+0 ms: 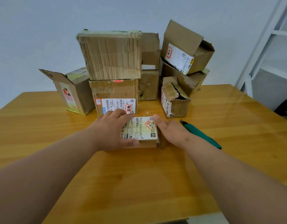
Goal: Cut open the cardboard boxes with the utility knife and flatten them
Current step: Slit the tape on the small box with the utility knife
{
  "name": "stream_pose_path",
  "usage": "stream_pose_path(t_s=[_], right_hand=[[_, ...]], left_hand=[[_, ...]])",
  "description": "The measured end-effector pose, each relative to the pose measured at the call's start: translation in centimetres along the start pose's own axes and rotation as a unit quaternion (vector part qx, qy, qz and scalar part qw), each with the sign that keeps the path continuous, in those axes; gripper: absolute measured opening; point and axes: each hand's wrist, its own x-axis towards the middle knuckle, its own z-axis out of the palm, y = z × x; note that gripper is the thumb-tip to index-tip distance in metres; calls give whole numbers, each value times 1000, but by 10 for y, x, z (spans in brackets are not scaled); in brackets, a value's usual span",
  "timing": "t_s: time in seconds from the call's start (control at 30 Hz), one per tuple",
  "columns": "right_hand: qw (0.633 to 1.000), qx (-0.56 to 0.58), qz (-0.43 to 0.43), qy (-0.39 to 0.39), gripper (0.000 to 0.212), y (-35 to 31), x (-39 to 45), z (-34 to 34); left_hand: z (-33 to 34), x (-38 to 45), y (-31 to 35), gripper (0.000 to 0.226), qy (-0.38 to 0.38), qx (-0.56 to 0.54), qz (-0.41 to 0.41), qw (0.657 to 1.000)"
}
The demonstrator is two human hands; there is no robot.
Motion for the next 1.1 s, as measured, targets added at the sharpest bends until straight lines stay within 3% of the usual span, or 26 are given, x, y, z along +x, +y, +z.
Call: stream_pose_path(t_s=[0.1,0.2,0.27,0.37,0.47,0.67,0.9,1.03,1.1], right_hand=[[992,-34,-14,118,64,13,5,-3],[960,-173,-16,222,30,36,6,-13],[945,-233,36,228,34,52,3,-19],[938,-273,118,179,41,72,-2,-20],[937,-282,116,173,34,85,-1,-20],[971,-178,89,131,33,81,1,-25],[996,-4,-13,93,38,55,-17,-24],[963,269,15,-9,32,44,-35,-28],[951,309,6,-34,31,43,-41,-29]], left_hand=[[-5,5,1,124,-19,-6,-6,1000],[-16,10,1,124,-58,1,-8,998],[-24,14,3,121,-89,30,-7,996],[-28,20,11,111,-114,74,-2,991],[-18,23,23,124,-92,48,13,994],[1,22,27,125,-18,12,32,999],[4,17,25,117,14,6,34,999],[3,11,27,121,2,0,25,1000],[4,7,26,125,-13,9,24,1000]])
